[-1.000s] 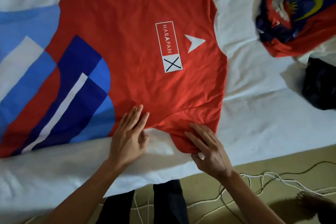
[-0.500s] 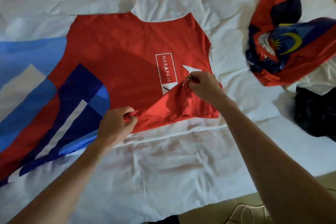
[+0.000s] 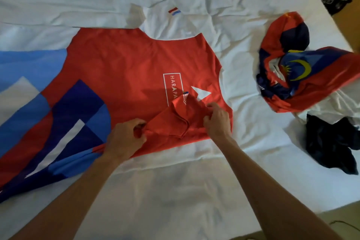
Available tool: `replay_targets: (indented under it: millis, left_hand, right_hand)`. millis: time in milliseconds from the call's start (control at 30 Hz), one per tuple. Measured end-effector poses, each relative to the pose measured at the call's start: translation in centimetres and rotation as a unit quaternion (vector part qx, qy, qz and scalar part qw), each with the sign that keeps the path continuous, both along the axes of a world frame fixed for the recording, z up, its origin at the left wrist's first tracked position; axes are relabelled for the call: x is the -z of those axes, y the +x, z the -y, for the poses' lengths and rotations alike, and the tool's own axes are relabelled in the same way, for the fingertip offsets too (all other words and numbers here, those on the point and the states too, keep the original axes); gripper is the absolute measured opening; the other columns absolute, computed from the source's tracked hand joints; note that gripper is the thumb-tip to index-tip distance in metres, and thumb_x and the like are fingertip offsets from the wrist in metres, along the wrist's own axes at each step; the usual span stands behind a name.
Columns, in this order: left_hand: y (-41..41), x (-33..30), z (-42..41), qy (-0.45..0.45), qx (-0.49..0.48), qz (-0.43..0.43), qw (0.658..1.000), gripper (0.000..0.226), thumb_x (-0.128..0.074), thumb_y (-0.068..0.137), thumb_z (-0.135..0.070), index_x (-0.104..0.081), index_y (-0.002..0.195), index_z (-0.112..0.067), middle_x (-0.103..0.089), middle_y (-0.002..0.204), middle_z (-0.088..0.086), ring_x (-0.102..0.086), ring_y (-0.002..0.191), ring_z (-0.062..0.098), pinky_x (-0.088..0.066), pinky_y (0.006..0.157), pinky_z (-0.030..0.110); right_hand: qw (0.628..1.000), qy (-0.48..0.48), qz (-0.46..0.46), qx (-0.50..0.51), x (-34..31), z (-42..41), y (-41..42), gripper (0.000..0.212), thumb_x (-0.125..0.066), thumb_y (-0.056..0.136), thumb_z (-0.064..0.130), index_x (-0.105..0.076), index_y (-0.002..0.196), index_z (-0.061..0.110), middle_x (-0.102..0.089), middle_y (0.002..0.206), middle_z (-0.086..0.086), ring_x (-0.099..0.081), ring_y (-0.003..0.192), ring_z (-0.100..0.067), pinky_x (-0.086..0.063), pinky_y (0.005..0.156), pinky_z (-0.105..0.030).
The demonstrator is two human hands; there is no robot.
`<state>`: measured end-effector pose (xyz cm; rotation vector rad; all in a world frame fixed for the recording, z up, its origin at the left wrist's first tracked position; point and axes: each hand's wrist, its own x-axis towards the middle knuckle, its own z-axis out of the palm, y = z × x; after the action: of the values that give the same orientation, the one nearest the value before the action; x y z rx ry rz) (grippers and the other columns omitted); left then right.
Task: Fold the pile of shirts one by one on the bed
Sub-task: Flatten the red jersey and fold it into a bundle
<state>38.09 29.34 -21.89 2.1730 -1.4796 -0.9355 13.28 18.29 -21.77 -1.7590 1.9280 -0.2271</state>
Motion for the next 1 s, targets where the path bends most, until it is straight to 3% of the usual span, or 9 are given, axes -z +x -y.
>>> replay_targets:
  millis: [100, 200, 300, 433, 600, 733, 833, 933, 1000]
  left_hand:
    - [-0.1, 0.0, -2.0, -0.011, 0.026, 0.041, 0.999, 0.048, -0.073, 0.077, -0.015, -0.066, 0.124, -0.024, -0.069, 0.115, -0.004, -0.063, 0.105, 0.022, -0.053, 0.089, 0.041]
    - [2.7, 0.7, -5.5, -0.035, 0.04, 0.093, 0.994, 0.045, -0.072, 0.076, -0.011, -0.066, 0.12, -0.017, -0.068, 0.107, 0.001, -0.063, 0.094, 0.025, -0.056, 0.081, 0.045]
    - [6.9, 1.4, -9.6, -0.061, 0.042, 0.167, 0.983, 0.037, -0.057, 0.076, -0.025, -0.068, 0.109, -0.012, -0.068, 0.099, 0.002, -0.062, 0.084, 0.026, -0.052, 0.072, 0.04]
    - [11.4, 1.1, -13.0, -0.082, 0.034, 0.236, 0.968, 0.039, -0.048, 0.077, -0.017, -0.069, 0.109, -0.009, -0.068, 0.102, 0.004, -0.062, 0.092, 0.026, -0.053, 0.078, 0.043]
    - [16.0, 0.4, -16.8, -0.015, -0.054, 0.286, 0.957, 0.043, -0.066, 0.067, 0.009, -0.072, 0.106, -0.007, -0.071, 0.102, 0.011, -0.067, 0.09, 0.036, -0.056, 0.078, 0.051]
    - [19.6, -0.6, -19.8, 0.021, -0.059, 0.285, 0.957, 0.043, -0.043, 0.066, -0.021, -0.072, 0.097, -0.013, -0.069, 0.096, 0.005, -0.064, 0.085, 0.034, -0.053, 0.074, 0.044]
    - [21.3, -1.0, -21.4, 0.052, -0.066, 0.266, 0.96, 0.029, -0.059, 0.063, -0.037, -0.066, 0.084, -0.018, -0.065, 0.086, -0.003, -0.06, 0.08, 0.025, -0.05, 0.069, 0.038]
    - [22.7, -0.7, -22.6, 0.04, -0.014, 0.266, 0.963, 0.024, -0.052, 0.066, -0.038, -0.062, 0.08, -0.021, -0.062, 0.081, -0.003, -0.059, 0.076, 0.024, -0.047, 0.067, 0.036]
    - [23.9, -0.7, -22.6, 0.017, -0.035, 0.237, 0.971, 0.014, -0.054, 0.068, -0.029, -0.062, 0.077, -0.021, -0.062, 0.075, -0.002, -0.061, 0.071, 0.026, -0.047, 0.065, 0.035]
  right_hand:
    - [0.985, -0.138, -0.092, -0.043, 0.2, -4.2, 1.8, 0.069, -0.057, 0.069, -0.001, -0.052, 0.137, 0.009, -0.052, 0.137, -0.017, -0.048, 0.123, -0.04, -0.04, 0.102, -0.052]
    - [0.959, -0.236, -0.035, -0.151, 0.1, -8.7, 6.4, 0.064, -0.054, 0.067, 0.002, -0.061, 0.13, 0.012, -0.053, 0.139, -0.015, -0.047, 0.13, -0.035, -0.038, 0.107, -0.054]
    - [0.939, -0.209, 0.045, -0.269, 1.2, -12.0, 11.9, 0.055, -0.051, 0.071, 0.008, -0.066, 0.123, 0.015, -0.059, 0.134, -0.009, -0.05, 0.13, -0.031, -0.035, 0.109, -0.056]
    - [0.918, -0.114, 0.014, -0.381, 2.5, -14.1, 18.1, 0.054, -0.047, 0.074, 0.021, -0.063, 0.126, 0.02, -0.058, 0.135, -0.003, -0.047, 0.134, -0.028, -0.032, 0.112, -0.057]
    - [0.915, -0.094, -0.019, -0.393, 3.3, -13.8, 21.4, 0.045, -0.044, 0.077, 0.028, -0.07, 0.114, 0.021, -0.065, 0.121, -0.004, -0.058, 0.118, -0.029, -0.041, 0.105, -0.056]
    - [0.924, -0.134, -0.018, -0.357, 3.5, -12.7, 22.1, 0.026, -0.049, 0.082, 0.03, -0.072, 0.091, 0.023, -0.064, 0.093, 0.002, -0.059, 0.09, -0.025, -0.044, 0.087, -0.041]
    - [0.925, -0.125, -0.026, -0.358, 3.4, -12.2, 22.3, 0.026, -0.046, 0.082, 0.033, -0.071, 0.082, 0.024, -0.062, 0.084, 0.005, -0.058, 0.083, -0.024, -0.043, 0.079, -0.04]
    - [0.927, -0.104, -0.035, -0.358, 3.1, -11.9, 22.7, 0.028, -0.044, 0.081, 0.037, -0.069, 0.081, 0.025, -0.063, 0.084, 0.007, -0.057, 0.083, -0.023, -0.041, 0.079, -0.041]
    - [0.928, -0.097, -0.035, -0.359, 2.9, -12.0, 22.9, 0.029, -0.046, 0.076, 0.042, -0.069, 0.083, 0.026, -0.065, 0.084, 0.008, -0.057, 0.084, -0.022, -0.039, 0.081, -0.04]
